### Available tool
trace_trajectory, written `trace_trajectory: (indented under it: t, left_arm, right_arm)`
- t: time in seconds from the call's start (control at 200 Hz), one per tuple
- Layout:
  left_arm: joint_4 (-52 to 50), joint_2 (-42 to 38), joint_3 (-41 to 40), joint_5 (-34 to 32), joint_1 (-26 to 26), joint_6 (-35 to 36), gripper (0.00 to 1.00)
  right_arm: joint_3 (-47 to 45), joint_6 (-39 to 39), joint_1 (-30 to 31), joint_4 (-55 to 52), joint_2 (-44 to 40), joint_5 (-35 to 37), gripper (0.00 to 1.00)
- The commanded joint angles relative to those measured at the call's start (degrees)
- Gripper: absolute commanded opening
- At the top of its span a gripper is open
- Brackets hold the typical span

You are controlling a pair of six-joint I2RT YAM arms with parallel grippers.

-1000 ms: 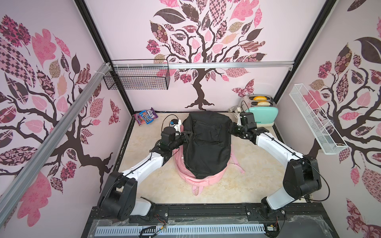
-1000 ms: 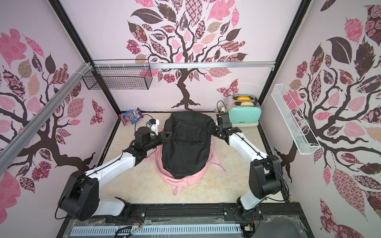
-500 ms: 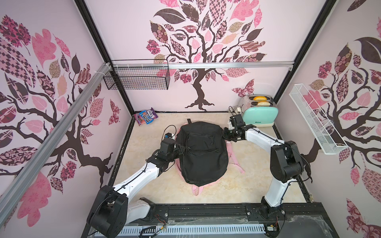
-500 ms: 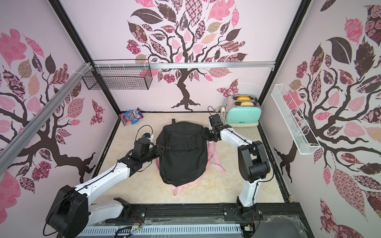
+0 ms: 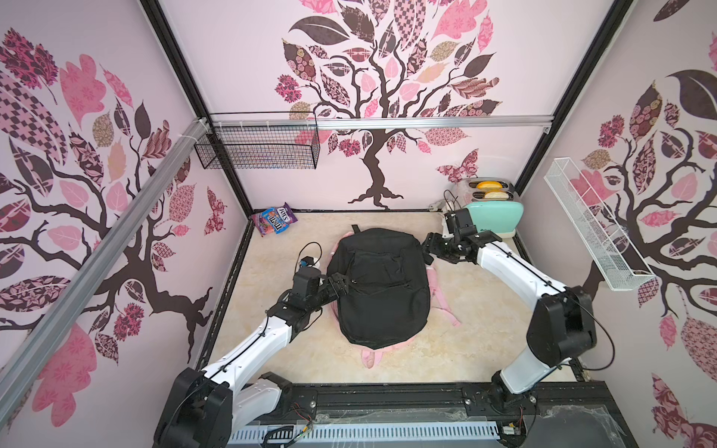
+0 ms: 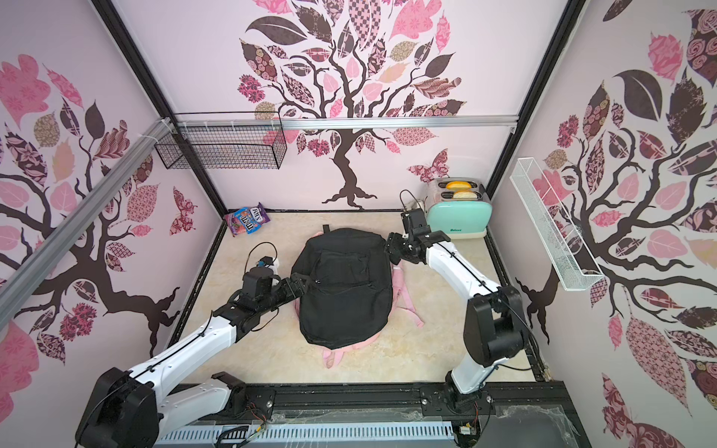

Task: Zip up the backpack
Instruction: Adjust the backpack on the backpack.

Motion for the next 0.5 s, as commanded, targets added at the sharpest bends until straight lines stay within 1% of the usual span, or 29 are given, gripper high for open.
trace_trajectory:
  t: [0.0, 0.165, 0.26, 0.37, 0.415, 0.455, 0.495]
  left_arm:
    - [4.5, 0.6, -1.6, 4.9, 2.2, 0.2, 0.88]
    - [7.4, 4.1, -1.5, 7.9, 2.5, 1.2, 0.88]
    - [8.2, 6.0, -1.3, 9.4, 2.5, 1.4, 0.88]
    - [6.6, 6.1, -1.4, 10.3, 2.7, 1.4, 0.87]
    - [5.2, 4.7, -1.7, 9.9, 2.7, 1.4, 0.87]
    - [2.9, 3.2, -1.9, 8.2, 2.7, 1.5, 0.87]
    - [-1.4, 2.1, -1.4, 3.2, 2.7, 1.2, 0.88]
  right_arm:
    - [-0.8, -0.7, 0.8, -1.1, -4.9, -0.8, 0.75]
    - [-3.5, 1.0, 5.3, 3.4, -5.6, -10.1, 0.72]
    - [-3.2, 2.1, 8.7, 5.8, -3.5, -12.4, 0.7]
    - [-2.9, 3.9, 10.5, 8.6, -0.4, -14.9, 0.68]
    - [-3.1, 4.1, 11.0, 9.4, 0.6, -15.0, 0.68]
    - [-3.2, 4.2, 11.1, 9.8, 1.4, -14.8, 0.67]
    - [-3.5, 4.3, 11.2, 10.2, 2.1, -14.5, 0.67]
